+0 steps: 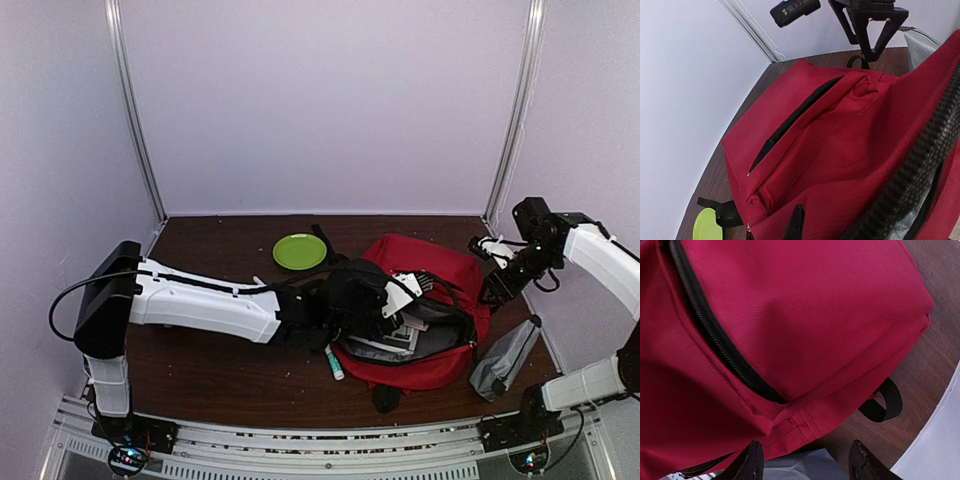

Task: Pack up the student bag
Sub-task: Move the student bag to the center of the board.

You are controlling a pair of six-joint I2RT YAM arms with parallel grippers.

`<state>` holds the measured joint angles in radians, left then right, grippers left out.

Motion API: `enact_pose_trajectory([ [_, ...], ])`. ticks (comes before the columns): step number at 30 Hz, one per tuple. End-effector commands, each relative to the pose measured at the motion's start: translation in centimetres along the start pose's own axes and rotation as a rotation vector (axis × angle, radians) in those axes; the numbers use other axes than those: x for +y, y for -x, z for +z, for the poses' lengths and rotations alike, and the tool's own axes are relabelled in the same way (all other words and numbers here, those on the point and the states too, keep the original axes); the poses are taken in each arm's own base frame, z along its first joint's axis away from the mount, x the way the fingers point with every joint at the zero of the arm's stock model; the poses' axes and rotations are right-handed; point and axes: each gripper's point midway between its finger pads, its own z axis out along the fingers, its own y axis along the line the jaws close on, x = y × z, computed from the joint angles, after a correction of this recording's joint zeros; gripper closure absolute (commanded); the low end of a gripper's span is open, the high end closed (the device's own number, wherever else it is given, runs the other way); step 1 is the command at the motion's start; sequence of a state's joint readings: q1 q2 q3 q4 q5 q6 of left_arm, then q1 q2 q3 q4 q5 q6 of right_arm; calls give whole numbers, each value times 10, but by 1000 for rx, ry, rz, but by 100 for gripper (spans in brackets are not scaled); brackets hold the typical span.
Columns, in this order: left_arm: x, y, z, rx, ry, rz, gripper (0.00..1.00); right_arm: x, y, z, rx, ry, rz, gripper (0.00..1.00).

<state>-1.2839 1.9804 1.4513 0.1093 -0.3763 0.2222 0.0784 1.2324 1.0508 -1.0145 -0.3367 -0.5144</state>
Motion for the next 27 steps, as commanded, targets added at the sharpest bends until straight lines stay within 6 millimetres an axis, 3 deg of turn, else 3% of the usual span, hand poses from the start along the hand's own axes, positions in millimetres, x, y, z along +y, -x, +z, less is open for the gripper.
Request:
enact_pose_trajectory([
  [1, 15, 28, -12, -62, 15, -65, 100, -14, -5, 11, 95, -11, 92, 40],
  [9, 28, 31, 2, -53, 21, -114, 100, -30, -14, 60, 252, 33, 161, 44],
  [18, 35, 39, 37, -30, -8, -195, 100, -76, 49, 104, 219, 46, 122, 58],
  [21, 42, 41, 44, -25, 18, -214, 100, -86, 73, 113, 199, 62, 129, 59],
  [27, 57, 28, 53, 7, 54, -267, 100, -91, 100, 130, 178, 100, 185, 60],
])
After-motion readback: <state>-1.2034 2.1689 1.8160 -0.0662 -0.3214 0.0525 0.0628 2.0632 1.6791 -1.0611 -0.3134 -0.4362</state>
